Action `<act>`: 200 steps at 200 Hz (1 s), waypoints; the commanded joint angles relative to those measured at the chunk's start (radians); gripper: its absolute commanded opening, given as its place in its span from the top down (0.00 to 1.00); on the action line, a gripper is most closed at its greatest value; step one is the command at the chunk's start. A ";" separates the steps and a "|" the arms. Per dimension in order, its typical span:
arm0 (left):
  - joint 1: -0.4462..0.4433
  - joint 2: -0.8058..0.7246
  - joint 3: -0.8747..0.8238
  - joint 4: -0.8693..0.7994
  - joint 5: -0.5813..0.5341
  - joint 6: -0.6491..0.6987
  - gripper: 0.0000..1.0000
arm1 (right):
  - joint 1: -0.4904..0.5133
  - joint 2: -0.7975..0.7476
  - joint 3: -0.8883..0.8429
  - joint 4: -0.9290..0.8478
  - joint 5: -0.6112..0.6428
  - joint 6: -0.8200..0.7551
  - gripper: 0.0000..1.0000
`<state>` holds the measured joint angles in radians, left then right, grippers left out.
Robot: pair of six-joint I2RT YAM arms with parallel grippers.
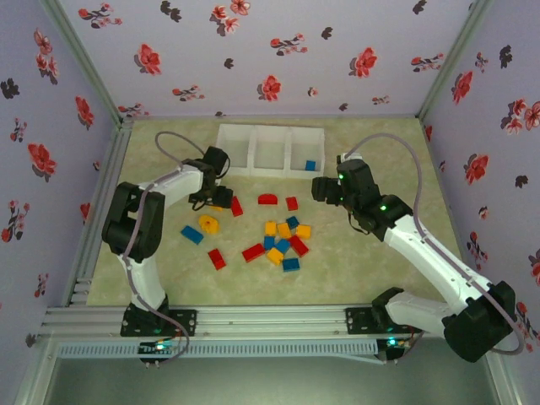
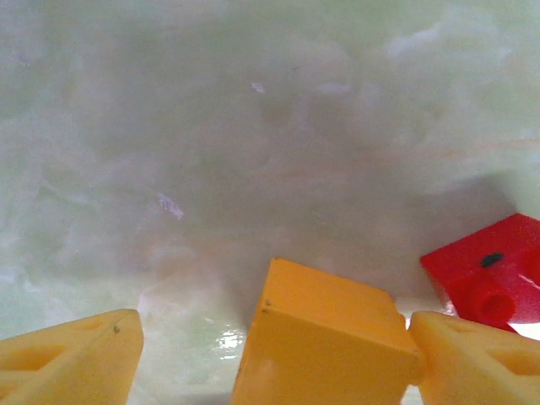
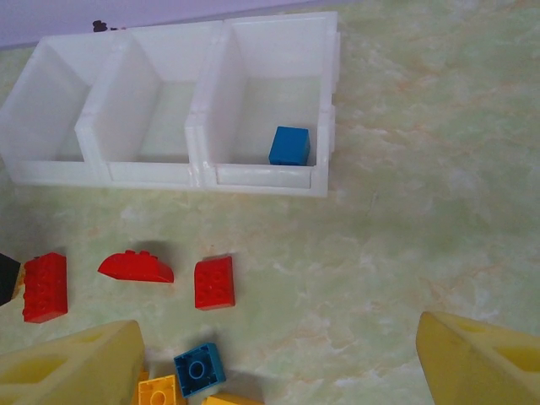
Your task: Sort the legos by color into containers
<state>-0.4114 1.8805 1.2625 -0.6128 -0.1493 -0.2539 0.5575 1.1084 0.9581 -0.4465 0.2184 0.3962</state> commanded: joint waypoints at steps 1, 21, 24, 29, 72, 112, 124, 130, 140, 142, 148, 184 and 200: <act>0.008 0.010 0.018 -0.001 0.027 0.025 0.20 | 0.002 -0.020 -0.011 -0.010 0.032 -0.008 0.15; 0.015 0.009 0.004 0.018 0.048 0.028 0.25 | 0.002 -0.018 -0.012 -0.004 0.032 -0.007 0.15; 0.016 0.009 0.003 0.020 0.051 0.028 0.26 | 0.002 -0.018 -0.014 -0.004 0.031 -0.007 0.15; 0.017 0.011 0.000 0.023 0.056 0.027 0.28 | 0.002 -0.017 -0.013 -0.003 0.031 -0.008 0.15; 0.030 0.017 -0.010 0.039 0.092 0.024 0.40 | 0.002 -0.028 -0.015 -0.011 0.036 -0.007 0.15; 0.030 0.010 -0.011 0.031 0.099 0.022 0.51 | 0.002 -0.041 -0.024 -0.012 0.041 -0.005 0.15; 0.031 0.007 -0.014 0.030 0.102 0.022 0.53 | 0.002 -0.042 -0.024 -0.013 0.040 -0.005 0.15; 0.031 0.004 -0.015 0.030 0.100 0.022 0.55 | 0.002 -0.043 -0.026 -0.013 0.041 -0.005 0.15; 0.031 0.000 -0.017 0.027 0.103 0.020 0.57 | 0.002 -0.044 -0.025 -0.013 0.040 -0.005 0.15; 0.030 -0.001 -0.017 0.026 0.102 0.020 0.57 | 0.002 -0.044 -0.025 -0.013 0.040 -0.005 0.15; 0.030 -0.004 -0.016 0.023 0.103 0.019 0.59 | 0.003 -0.047 -0.028 -0.013 0.040 -0.004 0.15; 0.030 -0.032 -0.007 0.013 0.103 0.017 0.61 | 0.002 -0.056 -0.032 -0.015 0.043 -0.004 0.15; 0.031 -0.041 0.015 -0.004 0.103 0.018 0.61 | 0.002 -0.063 -0.035 -0.015 0.047 -0.005 0.15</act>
<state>-0.3878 1.8771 1.2617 -0.5785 -0.0662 -0.2432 0.5575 1.0710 0.9337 -0.4480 0.2337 0.3962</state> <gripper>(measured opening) 0.438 0.851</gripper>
